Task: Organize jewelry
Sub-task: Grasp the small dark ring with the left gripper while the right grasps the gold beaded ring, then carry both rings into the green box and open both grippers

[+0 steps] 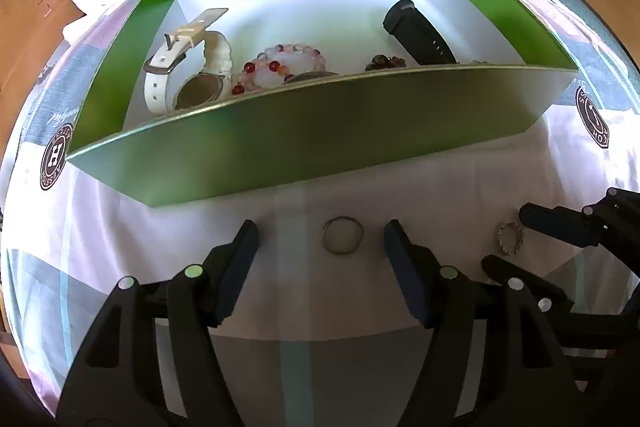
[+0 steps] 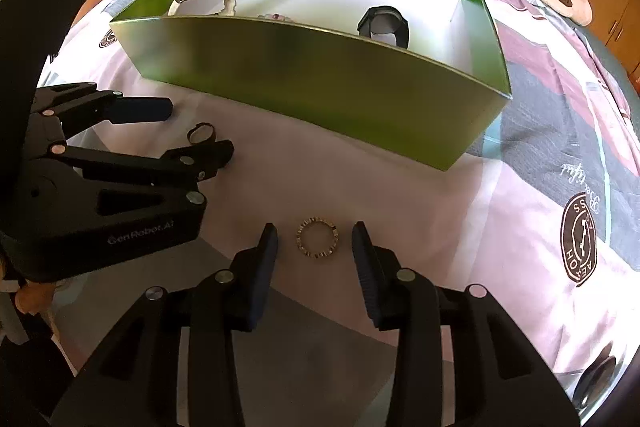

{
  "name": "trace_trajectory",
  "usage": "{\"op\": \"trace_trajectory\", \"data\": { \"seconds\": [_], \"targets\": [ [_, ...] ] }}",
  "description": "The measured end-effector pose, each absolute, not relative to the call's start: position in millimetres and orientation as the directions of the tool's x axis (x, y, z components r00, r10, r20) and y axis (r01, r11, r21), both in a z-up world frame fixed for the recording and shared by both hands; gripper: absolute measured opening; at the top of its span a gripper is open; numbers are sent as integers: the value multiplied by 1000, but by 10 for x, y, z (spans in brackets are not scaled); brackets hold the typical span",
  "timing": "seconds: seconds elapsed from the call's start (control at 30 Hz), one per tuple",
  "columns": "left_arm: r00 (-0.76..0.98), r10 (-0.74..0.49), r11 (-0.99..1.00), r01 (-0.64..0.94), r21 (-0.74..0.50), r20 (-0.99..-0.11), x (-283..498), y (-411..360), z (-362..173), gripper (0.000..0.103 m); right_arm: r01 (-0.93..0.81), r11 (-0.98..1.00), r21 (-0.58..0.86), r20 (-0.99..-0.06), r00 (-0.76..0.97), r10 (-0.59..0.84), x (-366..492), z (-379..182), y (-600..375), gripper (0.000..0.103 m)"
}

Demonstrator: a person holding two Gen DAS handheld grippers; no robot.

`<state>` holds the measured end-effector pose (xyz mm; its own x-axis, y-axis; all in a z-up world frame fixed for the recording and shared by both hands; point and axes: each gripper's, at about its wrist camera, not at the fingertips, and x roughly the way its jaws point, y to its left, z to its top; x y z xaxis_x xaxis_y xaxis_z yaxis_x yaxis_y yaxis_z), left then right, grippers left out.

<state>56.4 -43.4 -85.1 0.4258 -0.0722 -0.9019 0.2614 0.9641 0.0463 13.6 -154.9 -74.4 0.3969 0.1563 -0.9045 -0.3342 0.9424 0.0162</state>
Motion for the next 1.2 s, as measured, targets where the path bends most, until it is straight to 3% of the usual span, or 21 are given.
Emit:
{"op": "trace_trajectory", "data": {
  "seconds": [0.07, 0.17, 0.23, 0.3, 0.37, 0.77, 1.0, 1.2],
  "targets": [
    [423, -72, 964, 260, 46, -903, 572, -436, -854, 66, -349, 937, 17, -904, 396, 164, 135, -747, -1522, 26],
    [420, -75, 962, 269, 45, -904, 601, -462, -859, 61, -356, 934, 10, -904, 395, 161, 121, -738, -1503, 21],
    [420, -81, 960, 278, 43, -904, 603, -469, -839, 50, -358, 934, 13, -905, 393, 163, 122, -732, -1506, 21],
    [416, -90, 958, 284, 35, -905, 585, -470, -811, 27, -354, 935, 19, -903, 395, 169, 122, -710, -1521, 21],
    [406, -108, 958, 286, 14, -907, 583, -459, -784, 21, -350, 937, 20, -899, 404, 170, 116, -670, -1536, 21],
    [429, -187, 951, 303, -54, -884, 457, -367, -478, 20, -341, 940, 27, -869, 457, 191, 60, -389, -1634, 21],
    [520, -264, 935, 344, -84, -812, 485, -285, 42, 20, -291, 951, 104, -757, 597, 266, 119, 176, -1910, 21],
    [549, -200, 958, 283, -45, -812, 908, -265, 105, 20, -192, 970, 148, -746, 622, 237, 656, 85, -1996, 21]
  ]
}}
